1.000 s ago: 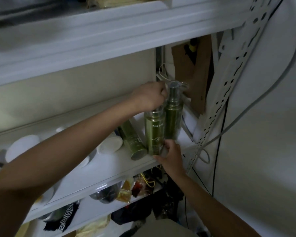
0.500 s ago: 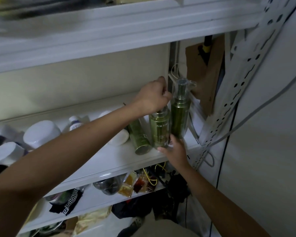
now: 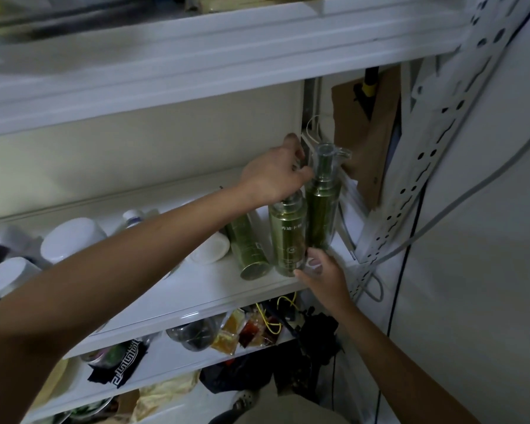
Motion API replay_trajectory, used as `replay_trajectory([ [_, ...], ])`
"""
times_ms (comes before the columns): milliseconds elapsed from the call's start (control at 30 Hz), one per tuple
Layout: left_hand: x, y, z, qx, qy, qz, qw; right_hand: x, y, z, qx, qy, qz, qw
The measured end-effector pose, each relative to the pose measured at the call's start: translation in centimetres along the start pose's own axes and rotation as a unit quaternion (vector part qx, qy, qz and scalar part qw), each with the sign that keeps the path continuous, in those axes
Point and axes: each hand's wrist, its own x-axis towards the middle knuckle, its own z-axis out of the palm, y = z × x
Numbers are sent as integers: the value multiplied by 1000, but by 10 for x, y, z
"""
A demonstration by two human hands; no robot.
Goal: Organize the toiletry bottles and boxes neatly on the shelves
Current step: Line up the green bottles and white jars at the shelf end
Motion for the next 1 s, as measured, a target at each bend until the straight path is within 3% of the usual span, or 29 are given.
replay_trajectory([
  [100, 5, 0, -2, 83, 33, 27, 996, 4, -3, -12, 95, 105, -4, 990],
  [200, 12, 5, 1, 96, 68, 81, 990, 23, -8, -16, 91, 181, 6, 979],
  [400, 38, 16, 4, 130, -36, 150, 979, 54, -5, -24, 56, 23, 28, 998],
  [500, 46, 15, 5, 136, -53, 144, 979, 56, -4, -25, 41, 46, 26, 998],
  [700, 40, 21, -1, 68, -112, 206, 970, 44, 0, -15, -58, 176, -10, 983],
  [900, 38, 25, -5, 18, -172, 229, 958, 41, 4, -35, 65, 26, 4, 998],
  [1000, 39, 32, -2, 28, -184, 234, 954, 37, 3, -39, 71, 29, -1, 997],
])
